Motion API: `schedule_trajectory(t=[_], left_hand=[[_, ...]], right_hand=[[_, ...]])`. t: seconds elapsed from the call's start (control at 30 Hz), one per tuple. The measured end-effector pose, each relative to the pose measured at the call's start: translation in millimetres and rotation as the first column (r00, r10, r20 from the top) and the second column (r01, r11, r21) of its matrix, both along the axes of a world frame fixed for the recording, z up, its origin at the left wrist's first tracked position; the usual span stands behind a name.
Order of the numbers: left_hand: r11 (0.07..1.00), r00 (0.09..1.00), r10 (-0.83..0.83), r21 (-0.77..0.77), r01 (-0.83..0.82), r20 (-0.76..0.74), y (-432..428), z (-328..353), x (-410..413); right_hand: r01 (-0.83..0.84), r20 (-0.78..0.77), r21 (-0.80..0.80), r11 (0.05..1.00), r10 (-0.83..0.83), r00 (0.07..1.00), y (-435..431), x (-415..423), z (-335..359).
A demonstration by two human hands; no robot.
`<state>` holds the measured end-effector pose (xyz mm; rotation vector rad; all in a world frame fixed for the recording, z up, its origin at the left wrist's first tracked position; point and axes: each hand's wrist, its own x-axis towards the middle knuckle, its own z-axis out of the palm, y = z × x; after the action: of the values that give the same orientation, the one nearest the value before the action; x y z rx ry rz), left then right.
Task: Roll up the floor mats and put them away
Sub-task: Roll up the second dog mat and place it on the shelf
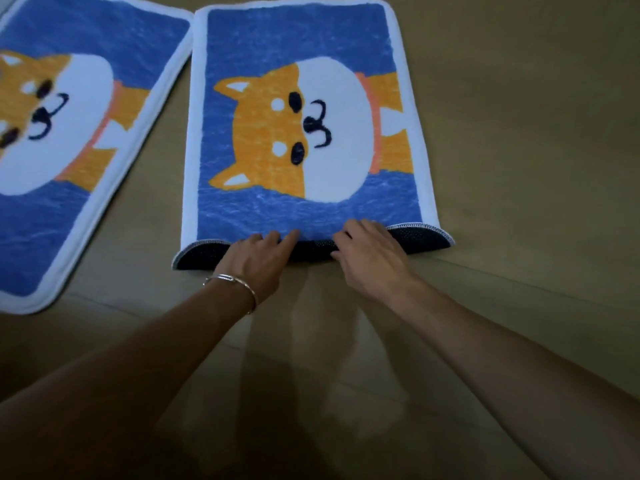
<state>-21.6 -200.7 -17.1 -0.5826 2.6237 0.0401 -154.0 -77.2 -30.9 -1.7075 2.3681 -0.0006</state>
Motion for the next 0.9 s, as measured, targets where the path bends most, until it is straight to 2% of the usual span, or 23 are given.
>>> schedule_trajectory(t=[0.1, 0.2, 0.27, 0.37, 0.47, 0.6, 0.77, 0.83, 0.9], left_hand=[[0.995, 0.999, -0.031, 0.091, 0.031, 0.007, -13.5, 7.2, -2.2], [0.984, 0.993, -0.078, 0.169, 0.062, 0.090, -16.0, 14.4, -6.9], [0.988, 0.993, -0.069, 0.148, 0.054, 0.098, -4.2, 17.2, -5.7], [0.983, 0.986, -0.164, -0.079, 0.163, -0.008, 17.8, 9.6, 5.9], [0.982, 0.989, -0.145, -0.123, 0.145, 0.010, 27.5, 0.5, 13.5], [0.998, 0.996, -0.056, -0.036, 0.058, 0.064, 28.1, -5.5, 10.7], [0.993, 0.989, -0.083, 0.097, 0.071, 0.126, 17.6, -1.5, 6.0], [0.988, 0.984, -0.104, 0.130, 0.085, 0.142, 20.1, -1.8, 6.2], [0.987, 0.989, -0.108, 0.128, 0.095, 0.098, 23.6, -3.9, 9.9]], right_hand=[[0.051, -0.105, -0.064, 0.997, -0.058, 0.993, 8.4, 7.6, -4.8], [0.055, -0.101, 0.053, 0.997, -0.049, 0.994, 9.4, 14.1, 2.0], [0.058, 0.033, 0.176, 0.983, -0.064, 0.997, 5.2, 9.5, 8.9], [0.043, 0.306, 0.324, 0.945, -0.147, 0.941, -5.6, 1.1, 20.7], [-0.013, 0.363, 0.407, 0.913, -0.148, 0.920, -7.8, 3.8, 25.2], [0.035, 0.334, 0.381, 0.924, -0.172, 0.927, 0.3, 20.0, 25.4], [-0.039, 0.151, 0.292, 0.956, -0.005, 0.989, 17.7, 38.0, 19.7], [-0.016, 0.141, 0.308, 0.951, -0.029, 0.990, 18.9, 39.7, 15.7], [-0.016, 0.175, 0.318, 0.948, -0.042, 0.984, 16.0, 36.1, 14.6]])
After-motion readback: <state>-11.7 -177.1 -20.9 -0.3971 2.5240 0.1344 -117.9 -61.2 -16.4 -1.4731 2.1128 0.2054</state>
